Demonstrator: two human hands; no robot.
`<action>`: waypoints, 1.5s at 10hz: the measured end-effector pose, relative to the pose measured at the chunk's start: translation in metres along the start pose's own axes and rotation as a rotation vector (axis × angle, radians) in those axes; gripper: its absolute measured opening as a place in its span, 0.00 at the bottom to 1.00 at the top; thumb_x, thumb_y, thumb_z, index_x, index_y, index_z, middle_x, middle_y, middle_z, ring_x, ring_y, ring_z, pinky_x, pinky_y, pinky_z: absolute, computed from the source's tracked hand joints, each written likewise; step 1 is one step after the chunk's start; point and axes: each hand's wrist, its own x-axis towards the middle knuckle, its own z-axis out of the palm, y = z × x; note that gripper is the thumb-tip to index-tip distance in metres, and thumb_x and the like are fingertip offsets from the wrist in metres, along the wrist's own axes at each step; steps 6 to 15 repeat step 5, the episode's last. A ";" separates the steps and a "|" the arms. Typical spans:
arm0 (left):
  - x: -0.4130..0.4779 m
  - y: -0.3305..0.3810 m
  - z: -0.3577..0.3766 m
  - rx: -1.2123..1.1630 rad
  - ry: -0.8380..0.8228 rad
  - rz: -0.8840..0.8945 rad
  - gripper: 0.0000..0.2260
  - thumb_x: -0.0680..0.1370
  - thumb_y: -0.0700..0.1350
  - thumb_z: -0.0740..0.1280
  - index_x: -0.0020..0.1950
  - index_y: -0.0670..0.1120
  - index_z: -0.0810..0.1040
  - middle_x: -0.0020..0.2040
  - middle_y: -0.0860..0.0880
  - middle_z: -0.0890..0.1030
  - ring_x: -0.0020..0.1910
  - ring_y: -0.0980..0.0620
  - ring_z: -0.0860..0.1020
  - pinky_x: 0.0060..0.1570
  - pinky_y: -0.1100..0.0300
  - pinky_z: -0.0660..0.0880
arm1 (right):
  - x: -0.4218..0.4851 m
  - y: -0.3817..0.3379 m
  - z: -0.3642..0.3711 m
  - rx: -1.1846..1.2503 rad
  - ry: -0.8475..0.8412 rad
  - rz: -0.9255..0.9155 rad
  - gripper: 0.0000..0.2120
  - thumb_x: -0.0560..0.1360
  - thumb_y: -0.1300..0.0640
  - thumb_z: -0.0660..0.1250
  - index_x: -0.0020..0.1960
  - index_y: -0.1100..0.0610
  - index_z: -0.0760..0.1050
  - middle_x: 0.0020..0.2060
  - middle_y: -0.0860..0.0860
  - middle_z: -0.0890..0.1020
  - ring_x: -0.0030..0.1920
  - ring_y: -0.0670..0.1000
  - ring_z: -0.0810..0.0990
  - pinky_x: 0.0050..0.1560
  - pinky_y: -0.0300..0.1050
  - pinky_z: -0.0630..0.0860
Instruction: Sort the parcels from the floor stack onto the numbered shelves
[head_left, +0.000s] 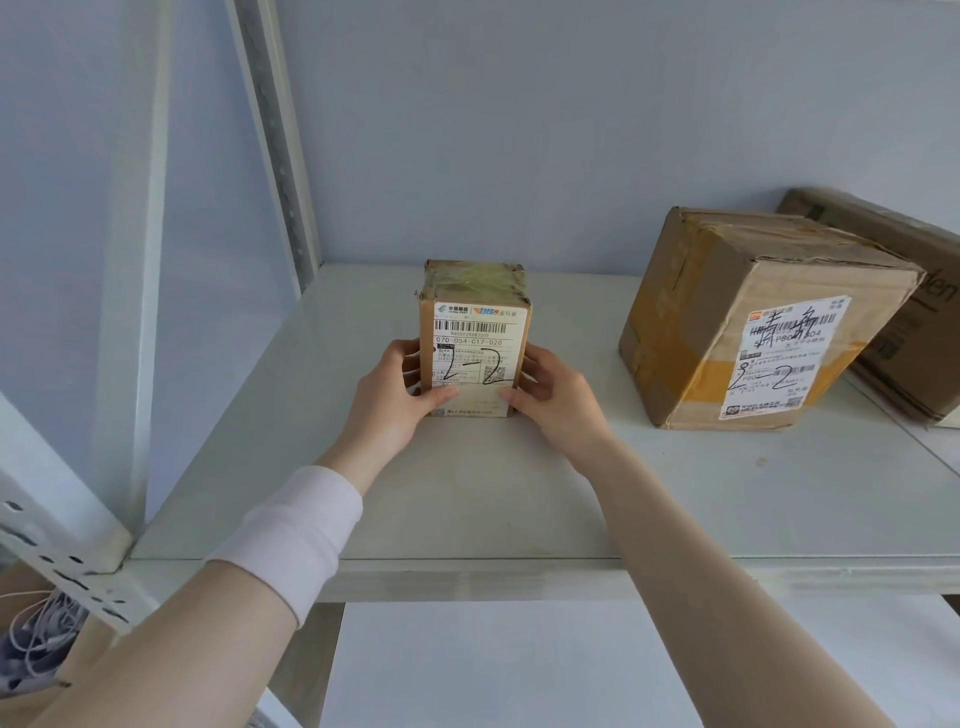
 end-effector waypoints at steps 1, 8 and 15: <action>-0.002 0.001 0.000 -0.005 -0.005 0.000 0.24 0.72 0.42 0.73 0.65 0.42 0.69 0.63 0.48 0.77 0.62 0.52 0.75 0.50 0.74 0.65 | -0.001 0.002 0.000 -0.007 0.001 0.000 0.31 0.73 0.70 0.67 0.73 0.59 0.63 0.65 0.56 0.75 0.64 0.53 0.76 0.66 0.52 0.71; -0.005 -0.004 0.003 -0.076 -0.019 -0.004 0.29 0.71 0.41 0.73 0.69 0.43 0.66 0.66 0.48 0.76 0.64 0.51 0.75 0.59 0.64 0.70 | -0.001 0.007 0.001 -0.101 0.032 0.033 0.35 0.73 0.63 0.70 0.75 0.60 0.57 0.69 0.55 0.71 0.67 0.52 0.72 0.68 0.52 0.69; -0.005 -0.004 0.003 -0.076 -0.019 -0.004 0.29 0.71 0.41 0.73 0.69 0.43 0.66 0.66 0.48 0.76 0.64 0.51 0.75 0.59 0.64 0.70 | -0.001 0.007 0.001 -0.101 0.032 0.033 0.35 0.73 0.63 0.70 0.75 0.60 0.57 0.69 0.55 0.71 0.67 0.52 0.72 0.68 0.52 0.69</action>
